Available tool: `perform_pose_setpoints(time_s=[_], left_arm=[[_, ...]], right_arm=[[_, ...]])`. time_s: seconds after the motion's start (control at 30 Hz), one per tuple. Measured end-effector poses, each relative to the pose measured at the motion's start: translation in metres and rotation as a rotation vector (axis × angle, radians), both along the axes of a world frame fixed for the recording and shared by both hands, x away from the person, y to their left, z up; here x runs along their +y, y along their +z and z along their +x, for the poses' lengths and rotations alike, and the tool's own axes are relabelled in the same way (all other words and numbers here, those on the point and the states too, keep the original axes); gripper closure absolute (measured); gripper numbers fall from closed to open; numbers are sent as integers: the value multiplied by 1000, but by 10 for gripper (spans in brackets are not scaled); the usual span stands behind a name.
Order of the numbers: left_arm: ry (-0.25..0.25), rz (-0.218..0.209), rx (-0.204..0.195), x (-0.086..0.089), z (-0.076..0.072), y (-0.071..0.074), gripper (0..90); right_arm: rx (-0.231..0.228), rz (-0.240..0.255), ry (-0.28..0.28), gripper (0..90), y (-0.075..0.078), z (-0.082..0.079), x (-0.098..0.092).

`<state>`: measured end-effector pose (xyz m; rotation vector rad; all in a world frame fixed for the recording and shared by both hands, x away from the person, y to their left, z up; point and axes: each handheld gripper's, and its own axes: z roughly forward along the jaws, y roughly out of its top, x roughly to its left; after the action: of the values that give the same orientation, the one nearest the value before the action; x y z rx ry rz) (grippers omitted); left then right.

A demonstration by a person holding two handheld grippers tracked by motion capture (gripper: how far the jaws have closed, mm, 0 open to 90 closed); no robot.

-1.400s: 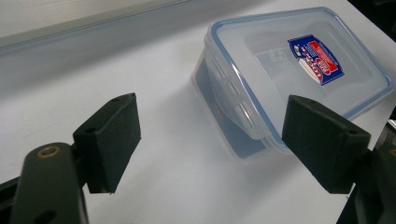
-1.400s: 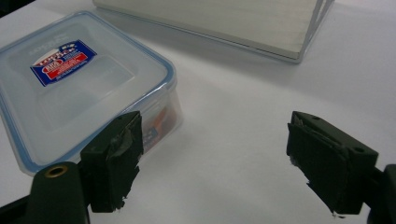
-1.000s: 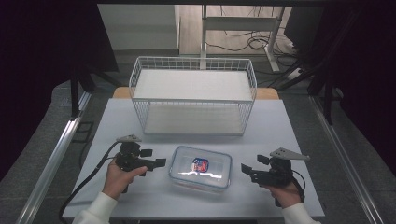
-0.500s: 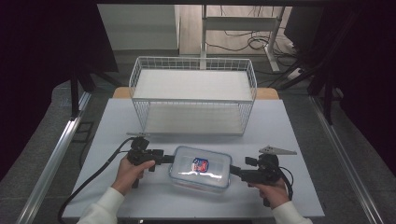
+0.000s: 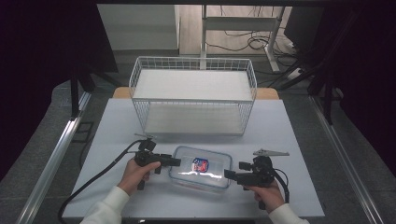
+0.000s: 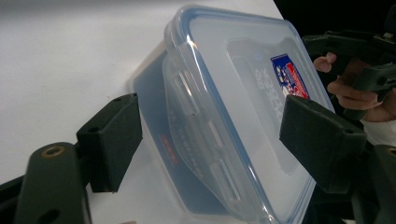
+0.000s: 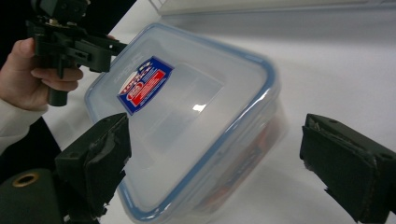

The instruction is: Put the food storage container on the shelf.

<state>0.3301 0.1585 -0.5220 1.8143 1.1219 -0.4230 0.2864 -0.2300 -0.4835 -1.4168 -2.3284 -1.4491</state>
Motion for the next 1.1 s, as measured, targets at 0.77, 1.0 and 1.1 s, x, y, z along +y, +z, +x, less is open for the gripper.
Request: perform_pose_setpoints(time_s=[0.77, 1.0, 1.1], left_arm=[[-19, -13, 22, -2, -6, 2, 328], [-15, -10, 8, 1, -14, 8, 372], [-12, -13, 5, 3, -16, 9, 389]], right_arm=[[207, 87, -59, 357, -19, 5, 8], [220, 122, -81, 437, -16, 2, 5], [219, 127, -85, 452, -14, 0, 5]])
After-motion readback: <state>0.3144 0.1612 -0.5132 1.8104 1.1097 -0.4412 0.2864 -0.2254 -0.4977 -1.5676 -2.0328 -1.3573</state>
